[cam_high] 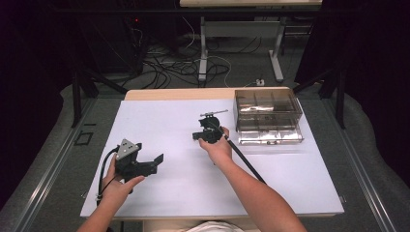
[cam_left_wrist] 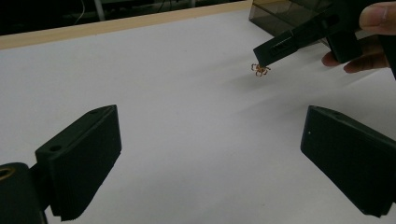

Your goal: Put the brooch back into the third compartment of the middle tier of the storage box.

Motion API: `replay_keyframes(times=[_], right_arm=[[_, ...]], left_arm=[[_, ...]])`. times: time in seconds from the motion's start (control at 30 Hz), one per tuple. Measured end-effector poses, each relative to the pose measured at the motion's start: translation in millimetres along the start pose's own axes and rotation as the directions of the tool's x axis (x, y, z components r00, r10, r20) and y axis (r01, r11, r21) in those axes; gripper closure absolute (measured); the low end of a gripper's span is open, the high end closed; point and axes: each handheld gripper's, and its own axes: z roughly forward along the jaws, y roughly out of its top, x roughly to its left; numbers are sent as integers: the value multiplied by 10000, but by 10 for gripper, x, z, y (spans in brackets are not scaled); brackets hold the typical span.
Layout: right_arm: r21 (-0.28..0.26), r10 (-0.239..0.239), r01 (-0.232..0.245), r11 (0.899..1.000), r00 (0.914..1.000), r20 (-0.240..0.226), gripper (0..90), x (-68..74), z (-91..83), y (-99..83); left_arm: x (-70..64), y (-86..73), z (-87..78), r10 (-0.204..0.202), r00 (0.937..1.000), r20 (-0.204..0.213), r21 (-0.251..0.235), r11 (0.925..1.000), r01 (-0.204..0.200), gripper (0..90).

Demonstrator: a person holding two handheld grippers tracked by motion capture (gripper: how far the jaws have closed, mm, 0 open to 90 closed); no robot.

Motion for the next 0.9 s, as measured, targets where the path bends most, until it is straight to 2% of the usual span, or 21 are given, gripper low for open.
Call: replay_keyframes(times=[0.7, 0.9], right_arm=[[-742, -17, 4, 9972, 9998, -177, 900, 9, -167, 8], [-936, -158, 140, 9955, 9997, -187, 900, -6, -234, 5]], left_arm=[[-5, 1, -1, -31, 10000, 38, -4, 10000, 31, 55], [-4, 1, -1, -23, 10000, 16, 6, 10000, 23, 55]])
